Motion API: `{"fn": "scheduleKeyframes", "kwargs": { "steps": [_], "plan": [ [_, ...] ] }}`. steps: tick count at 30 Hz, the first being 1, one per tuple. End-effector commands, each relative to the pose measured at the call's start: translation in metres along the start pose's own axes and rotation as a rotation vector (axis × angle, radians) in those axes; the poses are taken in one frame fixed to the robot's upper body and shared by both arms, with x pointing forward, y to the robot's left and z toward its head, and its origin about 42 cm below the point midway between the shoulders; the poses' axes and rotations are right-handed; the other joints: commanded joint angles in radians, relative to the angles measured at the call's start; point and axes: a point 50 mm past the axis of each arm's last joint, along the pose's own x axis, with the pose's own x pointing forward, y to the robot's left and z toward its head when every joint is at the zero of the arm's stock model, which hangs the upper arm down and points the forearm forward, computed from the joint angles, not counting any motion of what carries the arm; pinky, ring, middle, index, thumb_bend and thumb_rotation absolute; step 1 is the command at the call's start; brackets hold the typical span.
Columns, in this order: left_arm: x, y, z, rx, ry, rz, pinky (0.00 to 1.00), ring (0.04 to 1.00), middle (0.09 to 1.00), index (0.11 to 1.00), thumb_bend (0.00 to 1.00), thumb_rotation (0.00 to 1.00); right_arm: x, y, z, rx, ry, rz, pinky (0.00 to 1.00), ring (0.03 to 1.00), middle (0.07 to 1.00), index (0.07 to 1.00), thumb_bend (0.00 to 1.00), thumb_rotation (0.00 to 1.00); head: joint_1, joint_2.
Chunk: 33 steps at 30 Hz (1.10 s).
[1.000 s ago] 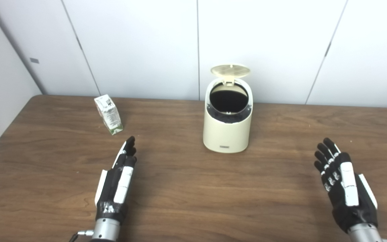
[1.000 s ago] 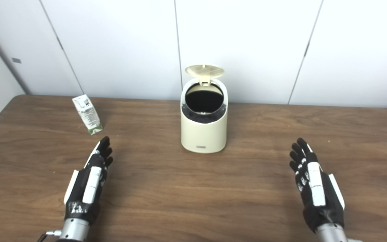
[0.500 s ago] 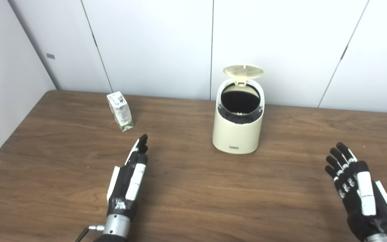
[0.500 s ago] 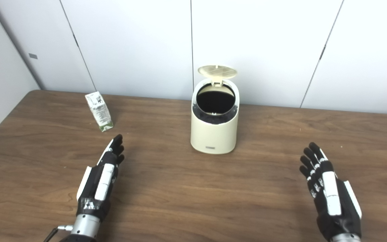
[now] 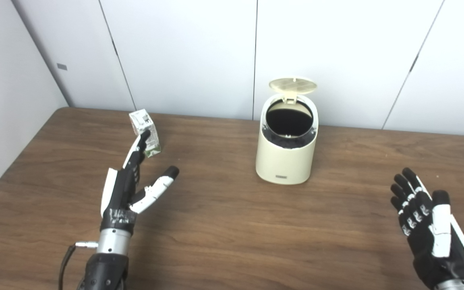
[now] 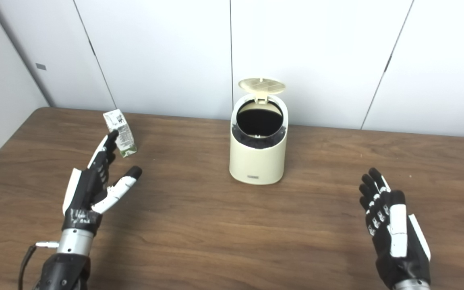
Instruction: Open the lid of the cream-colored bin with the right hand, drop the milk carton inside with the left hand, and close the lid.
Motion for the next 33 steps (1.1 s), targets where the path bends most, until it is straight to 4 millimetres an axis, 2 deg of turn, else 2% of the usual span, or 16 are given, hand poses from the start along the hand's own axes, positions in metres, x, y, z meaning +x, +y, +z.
{"fn": "scheduleKeyframes", "kwargs": {
  "steps": [1, 3, 6, 10, 18, 23, 27, 33],
  "plan": [
    [0.016, 0.013, 0.021, 0.103, -0.057, 0.017, 1.0, 1.0, 1.0, 1.0, 0.81, 0.33, 0.0, 0.003, 0.018, -0.009, -0.063, 0.008, 1.0, 0.991, 0.98, 0.991, 0.59, 1.0, 0.0, 0.0],
    [0.027, 0.022, 0.03, 0.193, -0.051, 0.024, 0.99, 1.0, 1.0, 1.0, 0.83, 0.34, 0.0, 0.004, 0.017, 0.0, -0.057, 0.003, 1.0, 0.99, 0.976, 0.988, 0.58, 1.0, 0.0, 0.0],
    [0.043, 0.034, 0.04, 0.297, -0.045, 0.042, 0.98, 1.0, 1.0, 1.0, 0.84, 0.29, 0.0, 0.004, 0.015, 0.015, -0.047, -0.001, 1.0, 0.989, 0.969, 0.989, 0.54, 1.0, -0.001, -0.008],
    [0.07, 0.048, 0.047, 0.396, -0.028, 0.084, 0.95, 1.0, 1.0, 1.0, 0.87, 0.22, 0.0, 0.005, 0.012, 0.019, -0.035, -0.001, 1.0, 0.987, 0.967, 0.987, 0.58, 1.0, -0.004, -0.019],
    [0.118, 0.062, 0.033, 0.549, -0.008, 0.103, 0.91, 0.999, 1.0, 1.0, 0.87, 0.16, -0.001, 0.006, 0.011, 0.028, -0.029, -0.001, 1.0, 0.99, 0.973, 0.991, 0.59, 1.0, -0.006, -0.017],
    [0.14, 0.064, 0.024, 0.594, 0.012, 0.09, 0.92, 1.0, 1.0, 0.998, 0.88, 0.15, -0.001, 0.008, 0.011, 0.035, -0.032, 0.005, 1.0, 0.986, 0.971, 0.993, 0.59, 1.0, -0.005, -0.017],
    [0.16, 0.067, 0.012, 0.617, 0.063, 0.052, 0.87, 0.988, 0.996, 0.99, 0.91, 0.15, -0.001, 0.008, 0.011, 0.035, -0.03, 0.005, 1.0, 0.996, 0.98, 0.997, 0.58, 1.0, -0.01, -0.016],
    [0.177, 0.069, -0.001, 0.67, 0.143, -0.023, 0.88, 0.992, 0.984, 0.966, 0.92, 0.16, -0.001, 0.008, 0.011, 0.038, -0.036, 0.015, 1.0, 0.992, 0.976, 0.996, 0.58, 1.0, -0.011, -0.016]
  ]
}}
